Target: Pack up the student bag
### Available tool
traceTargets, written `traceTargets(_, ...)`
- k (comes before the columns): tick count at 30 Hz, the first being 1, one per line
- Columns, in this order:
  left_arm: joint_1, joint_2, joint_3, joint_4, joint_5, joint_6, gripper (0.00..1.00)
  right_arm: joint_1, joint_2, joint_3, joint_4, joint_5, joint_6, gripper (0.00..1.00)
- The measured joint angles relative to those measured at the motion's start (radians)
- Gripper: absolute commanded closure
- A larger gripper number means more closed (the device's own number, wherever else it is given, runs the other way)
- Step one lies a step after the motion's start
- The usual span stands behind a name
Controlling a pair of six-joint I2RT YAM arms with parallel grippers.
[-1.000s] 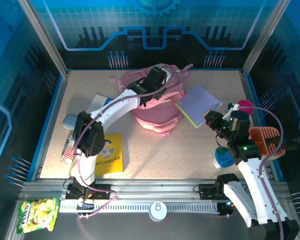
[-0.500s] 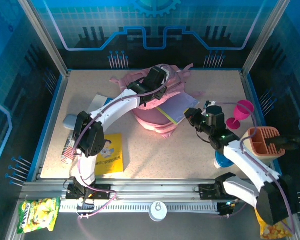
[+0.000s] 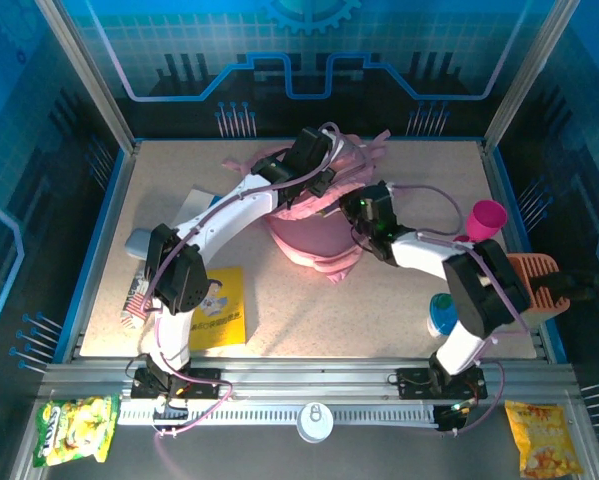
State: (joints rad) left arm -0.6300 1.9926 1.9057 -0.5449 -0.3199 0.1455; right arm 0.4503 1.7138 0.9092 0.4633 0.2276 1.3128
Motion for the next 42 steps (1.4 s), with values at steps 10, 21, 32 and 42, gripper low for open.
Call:
traceTargets(10, 0.028, 0.0, 0.012, -0.004, 0.034, -0.055, 1.0, 0.007, 0.14, 0.116, 0.033, -0.026, 0.008, 0.36)
traceTargets(21, 0.064, 0.011, 0.022, -0.003, 0.092, -0.121, 1.0, 0.007, -0.227, -0.235, -0.039, -0.071, -0.116, 0.24)
traceTargets(32, 0.07, 0.056, -0.072, 0.036, 0.164, -0.221, 0.41, 0.01, -0.681, -0.319, -0.448, 0.006, -0.311, 0.16)
traceTargets(42, 0.119, -0.184, -0.449, 0.042, 0.202, -0.411, 0.01, 0.035, -0.583, -0.143, -0.663, 0.004, -0.447, 0.1)
